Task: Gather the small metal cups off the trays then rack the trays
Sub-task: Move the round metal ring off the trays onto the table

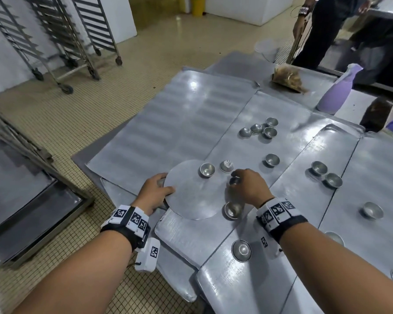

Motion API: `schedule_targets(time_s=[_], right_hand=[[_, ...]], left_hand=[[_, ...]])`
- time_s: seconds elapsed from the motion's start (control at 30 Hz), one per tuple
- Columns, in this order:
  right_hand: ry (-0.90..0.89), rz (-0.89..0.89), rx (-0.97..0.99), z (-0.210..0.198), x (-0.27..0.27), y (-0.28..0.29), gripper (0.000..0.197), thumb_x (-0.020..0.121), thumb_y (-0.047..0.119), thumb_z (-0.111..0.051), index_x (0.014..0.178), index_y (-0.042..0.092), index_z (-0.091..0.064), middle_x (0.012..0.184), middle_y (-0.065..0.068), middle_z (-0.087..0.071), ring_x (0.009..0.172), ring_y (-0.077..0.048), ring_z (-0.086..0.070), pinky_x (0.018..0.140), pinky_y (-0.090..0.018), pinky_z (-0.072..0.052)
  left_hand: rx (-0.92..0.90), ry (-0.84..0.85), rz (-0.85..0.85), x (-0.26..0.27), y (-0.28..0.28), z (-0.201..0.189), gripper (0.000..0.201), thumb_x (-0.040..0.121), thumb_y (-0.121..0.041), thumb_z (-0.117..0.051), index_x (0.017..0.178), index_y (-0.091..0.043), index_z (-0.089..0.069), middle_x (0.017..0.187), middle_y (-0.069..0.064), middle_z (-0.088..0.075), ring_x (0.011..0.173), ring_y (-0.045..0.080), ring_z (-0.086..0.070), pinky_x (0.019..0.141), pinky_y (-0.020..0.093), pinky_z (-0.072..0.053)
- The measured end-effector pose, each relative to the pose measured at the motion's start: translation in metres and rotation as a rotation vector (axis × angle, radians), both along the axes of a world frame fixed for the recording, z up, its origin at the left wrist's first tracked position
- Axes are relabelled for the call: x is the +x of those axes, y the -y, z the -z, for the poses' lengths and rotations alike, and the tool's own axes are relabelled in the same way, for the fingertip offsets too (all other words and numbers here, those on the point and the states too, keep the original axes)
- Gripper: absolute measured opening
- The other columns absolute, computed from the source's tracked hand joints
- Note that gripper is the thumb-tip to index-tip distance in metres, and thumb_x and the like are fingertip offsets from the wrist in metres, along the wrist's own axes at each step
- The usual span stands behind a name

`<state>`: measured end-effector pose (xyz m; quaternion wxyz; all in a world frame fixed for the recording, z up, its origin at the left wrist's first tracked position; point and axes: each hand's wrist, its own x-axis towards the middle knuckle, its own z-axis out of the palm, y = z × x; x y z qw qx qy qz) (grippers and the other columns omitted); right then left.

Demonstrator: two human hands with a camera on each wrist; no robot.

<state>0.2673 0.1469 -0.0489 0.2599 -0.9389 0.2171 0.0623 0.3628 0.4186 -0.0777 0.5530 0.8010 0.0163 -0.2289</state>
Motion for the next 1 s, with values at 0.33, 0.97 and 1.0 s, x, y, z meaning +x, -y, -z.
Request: schedule_targets(time_s=[0.33, 0.97, 1.0], right_hand=[[0.068, -0.154, -0.015, -0.012, 0.029, -0.017, 0.058, 0.084, 0.047, -0.07, 0.135, 0.025, -0.055, 0.13, -0.005, -0.057, 0.119, -0.027, -0.052, 0.096, -0.037, -0.044], [-0.025, -0.379, -0.129, 0.003, 0.051, -0.036, 0.035, 0.091, 0.038, -0.055, 0.126, 0.034, -0.057, 0.119, 0.001, -0.063, 0.115, -0.027, -0.054, 0.092, -0.04, -0.049], [-0.031, -0.376, -0.13, 0.003, 0.05, -0.035, 0.03, 0.091, 0.036, -0.055, 0.12, 0.033, -0.06, 0.115, 0.002, -0.063, 0.113, -0.026, -0.054, 0.09, -0.039, -0.05]], left_hand=[[-0.068, -0.006, 0.028, -0.001, -0.009, 0.004, 0.053, 0.085, -0.003, -0.074, 0.132, -0.018, -0.056, 0.112, -0.009, -0.069, 0.103, 0.012, -0.068, 0.083, 0.026, -0.055], [-0.106, -0.029, 0.03, -0.003, -0.012, 0.004, 0.048, 0.086, -0.006, -0.075, 0.126, -0.025, -0.058, 0.108, 0.0, -0.075, 0.098, 0.02, -0.072, 0.085, 0.045, -0.059], [-0.108, -0.027, 0.029, -0.003, -0.012, 0.004, 0.048, 0.086, -0.006, -0.075, 0.126, -0.025, -0.057, 0.107, 0.0, -0.075, 0.097, 0.019, -0.073, 0.085, 0.044, -0.059]])
